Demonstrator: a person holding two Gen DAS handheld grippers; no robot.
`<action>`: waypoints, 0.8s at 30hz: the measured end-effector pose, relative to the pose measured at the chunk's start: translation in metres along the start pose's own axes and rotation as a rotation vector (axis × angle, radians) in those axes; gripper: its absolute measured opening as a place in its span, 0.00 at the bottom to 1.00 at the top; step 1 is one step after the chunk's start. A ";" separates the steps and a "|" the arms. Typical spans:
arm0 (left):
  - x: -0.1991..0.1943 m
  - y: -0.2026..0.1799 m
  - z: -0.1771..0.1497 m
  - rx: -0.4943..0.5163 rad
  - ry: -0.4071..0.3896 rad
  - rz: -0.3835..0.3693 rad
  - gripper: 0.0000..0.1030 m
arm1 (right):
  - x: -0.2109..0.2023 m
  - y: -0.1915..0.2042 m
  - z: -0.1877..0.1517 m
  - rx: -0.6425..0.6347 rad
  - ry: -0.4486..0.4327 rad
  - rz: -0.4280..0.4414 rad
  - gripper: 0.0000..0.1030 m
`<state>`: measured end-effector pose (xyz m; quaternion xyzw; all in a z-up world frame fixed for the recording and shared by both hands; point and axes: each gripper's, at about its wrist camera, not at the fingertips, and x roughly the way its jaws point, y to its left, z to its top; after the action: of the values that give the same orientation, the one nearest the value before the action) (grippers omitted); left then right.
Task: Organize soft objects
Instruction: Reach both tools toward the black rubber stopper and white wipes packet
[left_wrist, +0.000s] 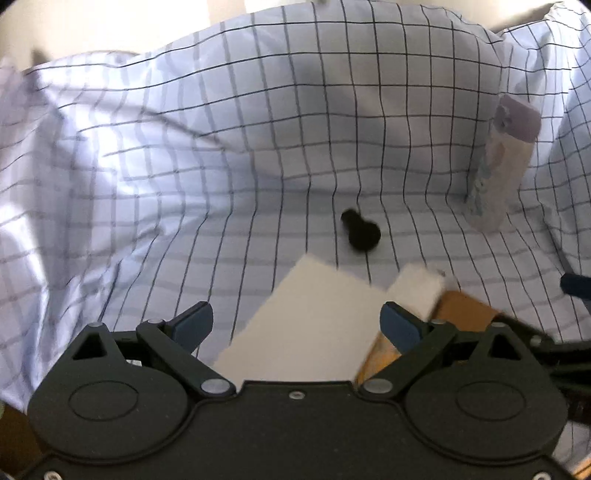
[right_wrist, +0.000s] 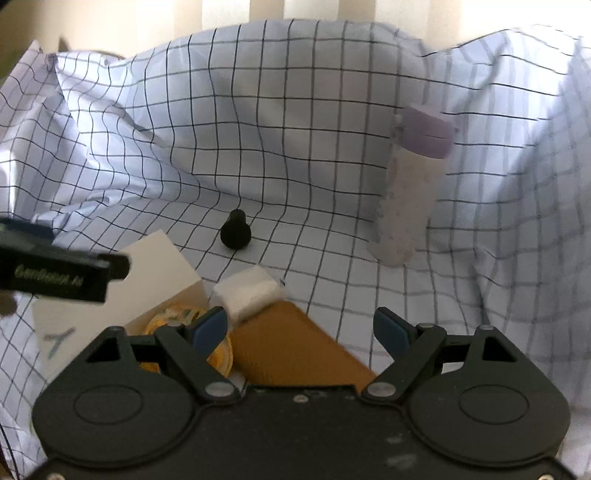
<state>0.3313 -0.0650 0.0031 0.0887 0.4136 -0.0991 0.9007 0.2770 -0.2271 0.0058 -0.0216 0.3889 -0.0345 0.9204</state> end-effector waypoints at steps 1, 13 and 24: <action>0.007 -0.001 0.006 0.004 0.003 -0.005 0.91 | 0.006 0.000 0.003 -0.009 0.007 0.007 0.84; 0.078 0.000 0.045 0.006 -0.026 -0.071 0.91 | 0.072 0.015 0.024 -0.221 0.045 0.070 0.83; 0.104 0.008 0.033 -0.027 -0.089 -0.100 0.91 | 0.093 0.033 0.026 -0.358 0.114 0.121 0.83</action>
<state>0.4238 -0.0761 -0.0537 0.0513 0.3784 -0.1419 0.9133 0.3625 -0.2014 -0.0448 -0.1593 0.4409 0.0895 0.8788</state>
